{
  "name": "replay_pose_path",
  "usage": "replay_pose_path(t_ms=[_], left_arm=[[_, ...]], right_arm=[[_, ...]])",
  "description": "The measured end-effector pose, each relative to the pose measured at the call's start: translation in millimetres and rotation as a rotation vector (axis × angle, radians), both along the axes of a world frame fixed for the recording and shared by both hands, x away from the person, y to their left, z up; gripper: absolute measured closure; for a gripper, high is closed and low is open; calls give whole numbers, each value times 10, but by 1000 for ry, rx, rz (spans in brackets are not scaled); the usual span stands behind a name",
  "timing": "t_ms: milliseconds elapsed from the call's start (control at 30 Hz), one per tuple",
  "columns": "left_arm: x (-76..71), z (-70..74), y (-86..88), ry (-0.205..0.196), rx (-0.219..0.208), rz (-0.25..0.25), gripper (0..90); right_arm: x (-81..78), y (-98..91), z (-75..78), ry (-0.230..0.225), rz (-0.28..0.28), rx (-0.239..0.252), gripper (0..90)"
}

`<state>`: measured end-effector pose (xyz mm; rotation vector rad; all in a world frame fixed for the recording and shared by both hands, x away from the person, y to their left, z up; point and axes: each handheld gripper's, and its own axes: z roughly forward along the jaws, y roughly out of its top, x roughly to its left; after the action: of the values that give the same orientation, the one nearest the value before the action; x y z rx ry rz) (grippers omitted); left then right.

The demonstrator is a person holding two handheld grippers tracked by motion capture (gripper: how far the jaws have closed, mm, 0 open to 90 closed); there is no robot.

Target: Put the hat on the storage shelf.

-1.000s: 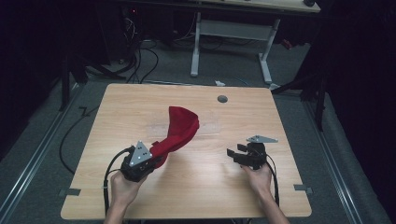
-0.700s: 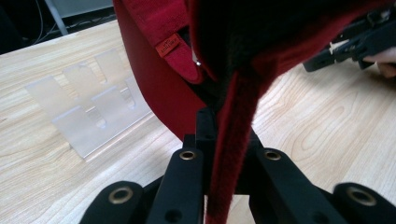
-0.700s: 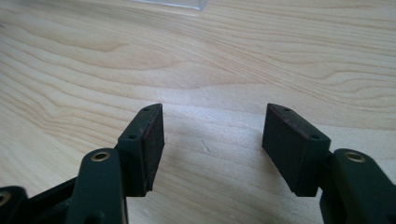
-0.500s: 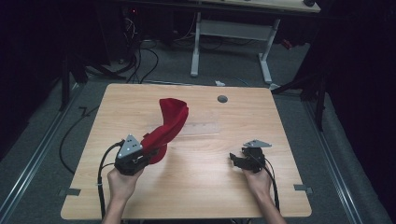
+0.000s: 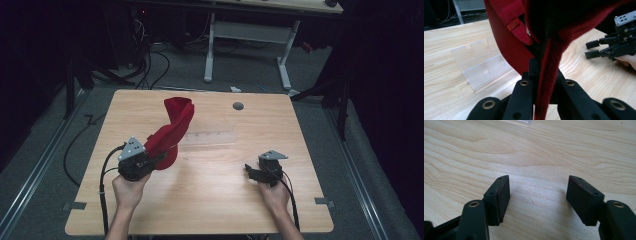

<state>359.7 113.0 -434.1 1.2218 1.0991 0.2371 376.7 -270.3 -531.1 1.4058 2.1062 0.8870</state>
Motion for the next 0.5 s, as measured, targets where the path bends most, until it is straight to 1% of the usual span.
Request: replay_pose_path(t_ms=[33,133,200,267,400,433,500], left_arm=[[21,20,10,-1,-12,4,852],[46,41,28,-2,-24,9,852],[73,61,53,3,-46,15,852],[110,101,73,2,-57,27,852],[152,151,80,-10,-62,36,852],[171,163,86,-10,-69,38,852],[196,177,91,-8,-70,45,852]], right_arm=[[0,0,0,0,0,0,354],[-1,2,-1,0,1,-1,350],[-2,3,-1,0,2,-1,348],[-4,4,-1,1,1,-1,345],[-5,5,-1,2,2,-1,344],[-5,4,-1,1,3,-2,344],[-5,5,-1,1,3,-1,343]])
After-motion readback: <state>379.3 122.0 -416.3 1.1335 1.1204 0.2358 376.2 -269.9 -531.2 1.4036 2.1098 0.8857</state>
